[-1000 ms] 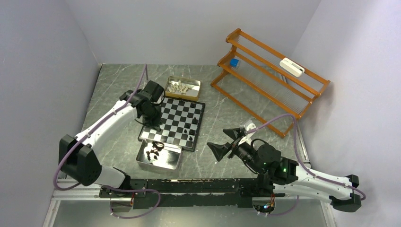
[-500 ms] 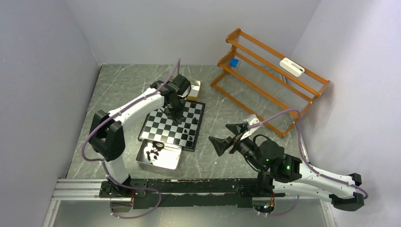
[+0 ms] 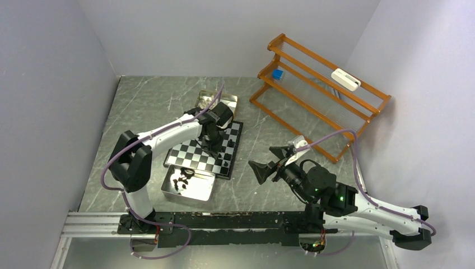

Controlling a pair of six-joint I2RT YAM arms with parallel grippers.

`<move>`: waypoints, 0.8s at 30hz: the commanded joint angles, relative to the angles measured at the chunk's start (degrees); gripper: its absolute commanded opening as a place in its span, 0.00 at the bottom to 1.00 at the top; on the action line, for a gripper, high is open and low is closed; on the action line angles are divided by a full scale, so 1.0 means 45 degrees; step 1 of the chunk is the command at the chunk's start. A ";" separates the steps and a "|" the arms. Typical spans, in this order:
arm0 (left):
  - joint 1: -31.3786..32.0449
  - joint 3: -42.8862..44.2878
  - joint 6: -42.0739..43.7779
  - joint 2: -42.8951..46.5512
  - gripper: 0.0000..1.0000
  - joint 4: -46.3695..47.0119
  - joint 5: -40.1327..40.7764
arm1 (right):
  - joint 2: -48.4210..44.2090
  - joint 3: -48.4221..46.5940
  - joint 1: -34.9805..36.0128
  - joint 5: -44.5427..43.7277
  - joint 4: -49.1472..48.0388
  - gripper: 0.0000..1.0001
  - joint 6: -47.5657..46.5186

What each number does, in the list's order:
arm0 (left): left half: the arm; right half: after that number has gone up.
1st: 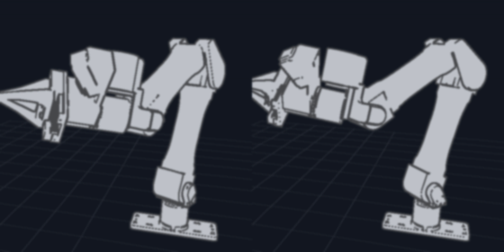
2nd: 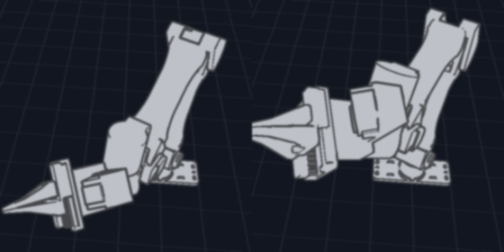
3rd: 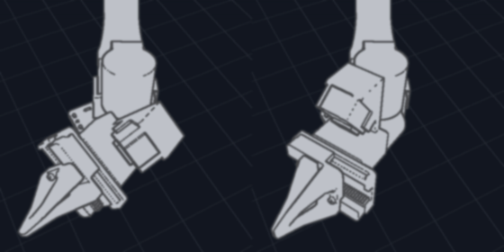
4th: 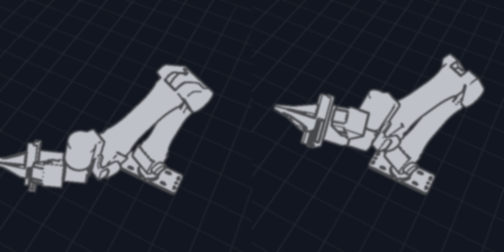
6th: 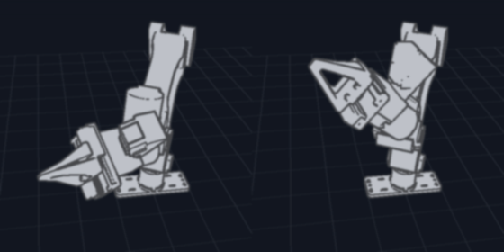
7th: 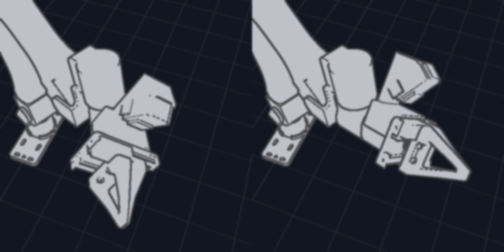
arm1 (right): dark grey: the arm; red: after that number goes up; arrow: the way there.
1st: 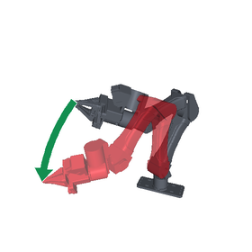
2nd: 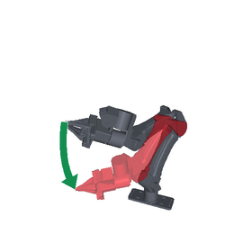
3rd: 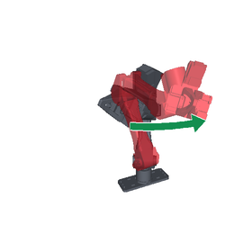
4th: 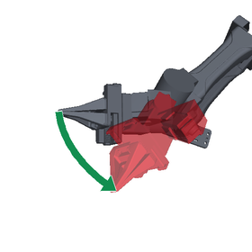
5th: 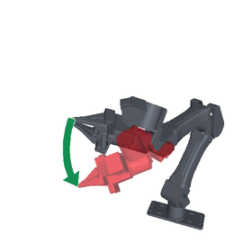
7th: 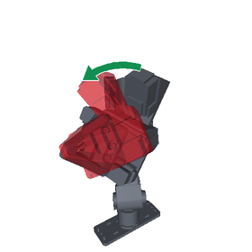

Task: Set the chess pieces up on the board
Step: Place the chess piece on the chessboard.

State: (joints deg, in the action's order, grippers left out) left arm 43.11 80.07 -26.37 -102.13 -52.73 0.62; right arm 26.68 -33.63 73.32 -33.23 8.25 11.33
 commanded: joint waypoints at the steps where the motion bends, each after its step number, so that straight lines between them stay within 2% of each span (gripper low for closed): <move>1: 0.0268 -0.0367 -0.0246 0.0428 0.14 0.0826 -0.0158 | -0.0044 -0.0068 0.0055 -0.0283 0.0128 1.00 -0.0118; 24: 0.0575 -0.0492 -0.0328 -0.0552 0.14 0.0976 0.0150 | -0.0362 0.0173 0.0055 -0.0248 -0.0001 1.00 -0.0009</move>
State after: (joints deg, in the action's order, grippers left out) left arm 45.01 78.32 -27.49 -103.50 -49.93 0.86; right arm 25.76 -33.10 73.32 -33.45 8.45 11.35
